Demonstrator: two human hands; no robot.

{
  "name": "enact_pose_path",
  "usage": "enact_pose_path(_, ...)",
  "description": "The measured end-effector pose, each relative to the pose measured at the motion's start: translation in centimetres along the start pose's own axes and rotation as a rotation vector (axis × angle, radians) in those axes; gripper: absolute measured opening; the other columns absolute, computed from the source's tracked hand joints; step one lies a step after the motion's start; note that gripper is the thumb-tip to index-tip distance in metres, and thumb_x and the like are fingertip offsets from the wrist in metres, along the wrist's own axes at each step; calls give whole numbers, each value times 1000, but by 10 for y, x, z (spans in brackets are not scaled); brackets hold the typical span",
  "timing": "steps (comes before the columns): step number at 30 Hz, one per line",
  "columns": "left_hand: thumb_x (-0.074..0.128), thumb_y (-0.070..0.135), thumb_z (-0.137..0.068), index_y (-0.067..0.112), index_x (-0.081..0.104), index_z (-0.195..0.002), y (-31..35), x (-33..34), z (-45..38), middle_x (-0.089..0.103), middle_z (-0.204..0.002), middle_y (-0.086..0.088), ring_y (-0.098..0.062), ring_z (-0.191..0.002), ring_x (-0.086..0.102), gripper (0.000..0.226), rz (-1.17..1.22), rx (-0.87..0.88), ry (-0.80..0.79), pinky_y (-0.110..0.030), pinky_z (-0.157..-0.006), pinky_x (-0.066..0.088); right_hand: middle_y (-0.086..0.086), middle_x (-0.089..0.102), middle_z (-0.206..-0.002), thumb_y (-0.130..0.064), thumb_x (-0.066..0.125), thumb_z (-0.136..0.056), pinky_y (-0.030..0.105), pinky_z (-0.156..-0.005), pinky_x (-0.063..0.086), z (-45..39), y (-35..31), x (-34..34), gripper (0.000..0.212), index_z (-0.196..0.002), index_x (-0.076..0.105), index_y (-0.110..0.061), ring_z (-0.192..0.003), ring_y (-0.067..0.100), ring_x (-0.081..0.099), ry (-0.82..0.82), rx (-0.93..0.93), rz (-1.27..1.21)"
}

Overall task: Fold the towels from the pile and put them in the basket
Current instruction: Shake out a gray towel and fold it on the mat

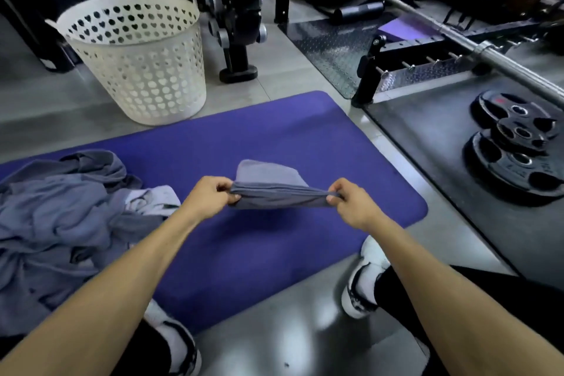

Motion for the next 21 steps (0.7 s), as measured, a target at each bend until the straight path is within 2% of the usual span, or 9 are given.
enact_pose_path(2, 74, 8, -83, 8, 71, -82, -26, 16, 15, 66, -74, -8, -15, -71, 52, 3, -60, -40, -81, -30, -70, 39, -4, 60, -86, -17, 59, -96, 26, -65, 43, 16, 14, 19, 8, -91, 53, -20, -74, 15, 52, -84, 27, -37)
enact_pose_path(4, 72, 18, -81, 6, 67, -82, -69, 48, 52, 59, -71, -2, -15, -72, 49, 13, -84, -112, -186, -30, -69, 37, -7, 60, -80, -16, 61, -95, 26, -65, 41, 52, 39, 55, 13, -86, 53, -23, -70, 11, 51, -185, 82, -56)
enact_pose_path(5, 71, 22, -80, 4, 65, -81, -71, 51, 57, 57, -70, -1, -15, -71, 49, 19, -65, -113, -209, -30, -69, 37, -6, 60, -75, -15, 61, -95, 26, -65, 40, 56, 44, 59, 16, -84, 52, -23, -67, 10, 50, -189, 91, -80)
enact_pose_path(8, 65, 7, -91, 7, 62, -76, -81, 66, 82, 58, -58, 9, -3, -57, 53, 15, 41, -173, -240, -15, -57, 42, -5, 57, -69, -12, 60, -96, 22, -63, 40, 74, 62, 78, 19, -80, 51, -20, -64, 9, 50, -222, 169, -150)
enact_pose_path(10, 62, 2, -93, 10, 63, -79, -88, 72, 86, 59, -54, 9, 0, -48, 53, 16, 75, -202, -252, -14, -49, 43, -2, 53, -67, -10, 58, -97, 21, -56, 38, 75, 71, 87, 21, -80, 50, -18, -60, 11, 46, -235, 214, -184)
enact_pose_path(13, 64, 6, -93, 13, 65, -81, -102, 79, 84, 57, -57, -2, -12, -51, 53, 14, 94, -258, -235, -20, -48, 49, 3, 52, -65, -11, 59, -96, 25, -52, 38, 68, 88, 102, 20, -80, 50, -18, -57, 15, 44, -234, 284, -216)
enact_pose_path(15, 64, 7, -93, 12, 65, -84, -109, 80, 72, 58, -53, 2, -12, -50, 56, 10, 127, -294, -193, -20, -46, 50, 2, 56, -67, -14, 61, -95, 28, -55, 43, 53, 94, 108, 19, -79, 52, -19, -58, 17, 49, -204, 318, -236)
enact_pose_path(18, 66, 9, -93, 11, 66, -92, -117, 76, 42, 63, -53, 9, 1, -48, 59, 2, 173, -314, -66, -17, -47, 51, 2, 65, -78, -25, 68, -90, 36, -73, 51, 16, 100, 109, 19, -76, 55, -24, -73, 22, 59, -90, 323, -215)
enact_pose_path(21, 71, 18, -89, 14, 71, -89, -133, 72, 3, 71, -71, -1, -7, -63, 63, 4, 176, -331, 57, -26, -61, 54, 3, 69, -84, -28, 73, -88, 32, -78, 51, -23, 99, 102, 17, -79, 60, -20, -80, 19, 62, 60, 326, -168)
Point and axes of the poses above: each hand's wrist, its own z-axis away from the middle knuckle, its own x-axis out of the palm, y = z × x, the point moved 10 cm from there along -z, towards the middle knuckle
